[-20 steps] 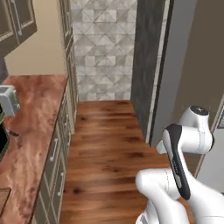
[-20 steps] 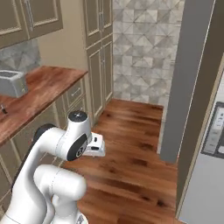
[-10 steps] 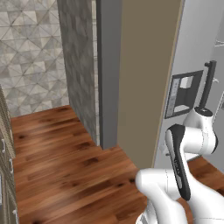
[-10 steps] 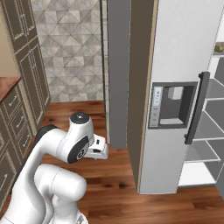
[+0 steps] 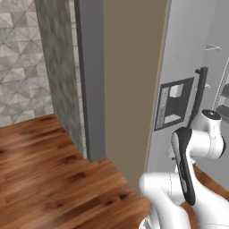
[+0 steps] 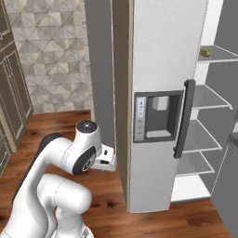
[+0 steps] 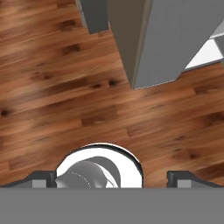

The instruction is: Retrieve the sausage and cheese from the fridge and place them on the cutting board on the counter.

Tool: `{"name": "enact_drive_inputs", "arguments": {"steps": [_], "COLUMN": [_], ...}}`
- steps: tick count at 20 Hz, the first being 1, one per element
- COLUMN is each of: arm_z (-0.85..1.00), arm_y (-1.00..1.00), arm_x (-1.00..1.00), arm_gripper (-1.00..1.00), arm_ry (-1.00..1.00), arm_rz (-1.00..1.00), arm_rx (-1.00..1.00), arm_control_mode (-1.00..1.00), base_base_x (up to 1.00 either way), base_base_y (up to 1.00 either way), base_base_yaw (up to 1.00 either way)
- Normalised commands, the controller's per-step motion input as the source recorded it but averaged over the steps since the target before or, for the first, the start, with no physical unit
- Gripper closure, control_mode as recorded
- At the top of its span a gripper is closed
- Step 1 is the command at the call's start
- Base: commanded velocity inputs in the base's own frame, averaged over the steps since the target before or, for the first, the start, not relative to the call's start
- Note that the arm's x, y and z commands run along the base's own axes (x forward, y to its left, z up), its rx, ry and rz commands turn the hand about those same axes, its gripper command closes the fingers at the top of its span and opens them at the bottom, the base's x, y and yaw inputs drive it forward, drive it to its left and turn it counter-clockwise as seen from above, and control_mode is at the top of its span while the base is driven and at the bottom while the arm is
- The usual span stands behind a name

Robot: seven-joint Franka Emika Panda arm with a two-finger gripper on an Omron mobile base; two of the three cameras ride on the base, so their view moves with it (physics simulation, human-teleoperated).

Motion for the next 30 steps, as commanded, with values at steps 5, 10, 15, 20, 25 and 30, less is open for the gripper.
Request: {"name": "enact_drive_inputs", "arguments": {"steps": [5,10,15,20,25,30], "arm_z": [0.00,0.00,0.00,0.00,0.00,0.00], "arm_y": [0.00,0.00,0.00,0.00,0.00,0.00], "arm_x": [0.00,0.00,0.00,0.00,0.00,0.00], "arm_gripper": [-1.00,-1.00,-1.00,-1.00,-1.00,-1.00], "arm_ry": [0.00,0.00,0.00,0.00,0.00,0.00], "arm_rz": [0.00,0.00,0.00,0.00,0.00,0.00], "arm_rx": [0.00,0.00,0.00,0.00,0.00,0.00], "arm_control_mode": [1.00,1.00,1.00,1.00,1.00,1.00], "base_base_x": [0.75,0.66,0.24,0.01,0.05,0.20], "base_base_y": [-0.40,-0.47,-0.62,-0.67,-0.62,-0.40], "base_base_yaw": [0.00,0.00,0.04,0.18,0.17,0.17]}}
